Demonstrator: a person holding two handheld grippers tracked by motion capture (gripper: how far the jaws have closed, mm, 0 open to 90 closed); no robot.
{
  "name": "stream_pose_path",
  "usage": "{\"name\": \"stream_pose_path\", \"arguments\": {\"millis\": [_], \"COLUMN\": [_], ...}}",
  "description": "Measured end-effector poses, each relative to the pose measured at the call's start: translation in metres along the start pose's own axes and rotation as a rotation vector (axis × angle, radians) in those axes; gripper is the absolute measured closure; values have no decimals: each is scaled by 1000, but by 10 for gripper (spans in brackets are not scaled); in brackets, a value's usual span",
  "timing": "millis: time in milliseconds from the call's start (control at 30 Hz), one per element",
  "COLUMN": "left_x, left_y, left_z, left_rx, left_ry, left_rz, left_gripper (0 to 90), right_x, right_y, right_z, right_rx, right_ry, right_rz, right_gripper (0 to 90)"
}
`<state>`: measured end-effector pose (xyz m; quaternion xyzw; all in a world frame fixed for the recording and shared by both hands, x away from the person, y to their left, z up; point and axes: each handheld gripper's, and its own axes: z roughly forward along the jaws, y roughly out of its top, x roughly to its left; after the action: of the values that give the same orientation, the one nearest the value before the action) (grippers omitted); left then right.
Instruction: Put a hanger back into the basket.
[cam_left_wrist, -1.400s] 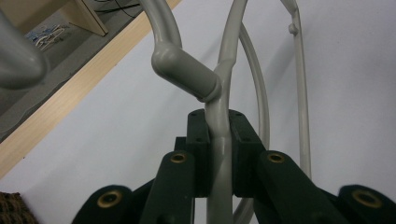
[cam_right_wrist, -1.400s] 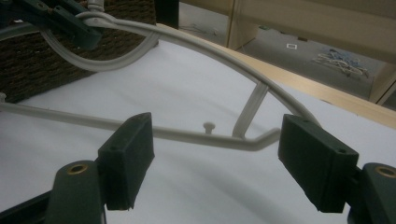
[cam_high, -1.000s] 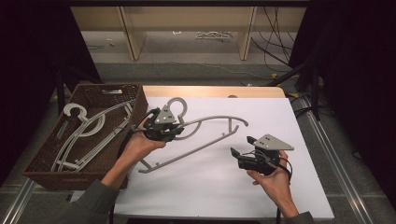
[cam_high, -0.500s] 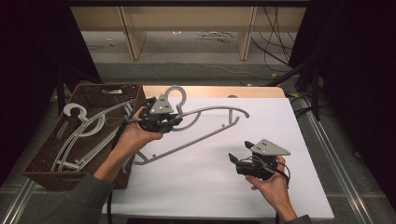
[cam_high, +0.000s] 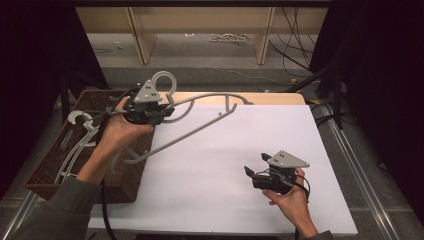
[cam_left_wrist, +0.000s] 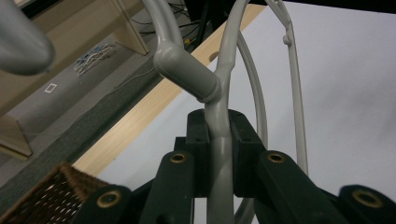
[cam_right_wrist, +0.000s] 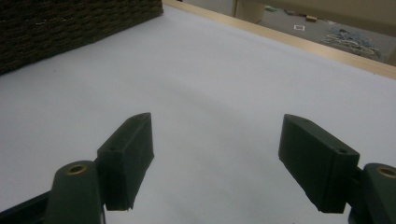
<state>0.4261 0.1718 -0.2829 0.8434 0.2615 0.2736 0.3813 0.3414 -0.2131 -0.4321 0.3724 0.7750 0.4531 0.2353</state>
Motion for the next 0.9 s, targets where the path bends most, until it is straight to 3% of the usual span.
{"name": "stream_pose_path", "arguments": {"millis": [200,500,600,633,733,900], "left_x": [20,43,49,54,60,72], "left_y": [-14,-39,-46,-48,-55,-66], "left_z": [-14,-26,-27,-28,-30,-37], "left_rx": [26,35,13,23,15,18], "left_ry": [45,96,113,109,131,157], "left_rz": [-14,-75,-120,-102,-130,-141], "left_gripper": [807,806,807,807,806,806], "right_x": [0,0,0,0,1,0], "right_y": [-1,-1,-2,-1,-2,-3], "right_z": [1,2,3,3,3,3], "right_rx": [5,11,15,14,19,20], "right_ry": [1,5,5,6,9,4], "right_rz": [-3,-8,-8,-6,-4,-2], "right_gripper": [273,273,273,273,273,271]}}
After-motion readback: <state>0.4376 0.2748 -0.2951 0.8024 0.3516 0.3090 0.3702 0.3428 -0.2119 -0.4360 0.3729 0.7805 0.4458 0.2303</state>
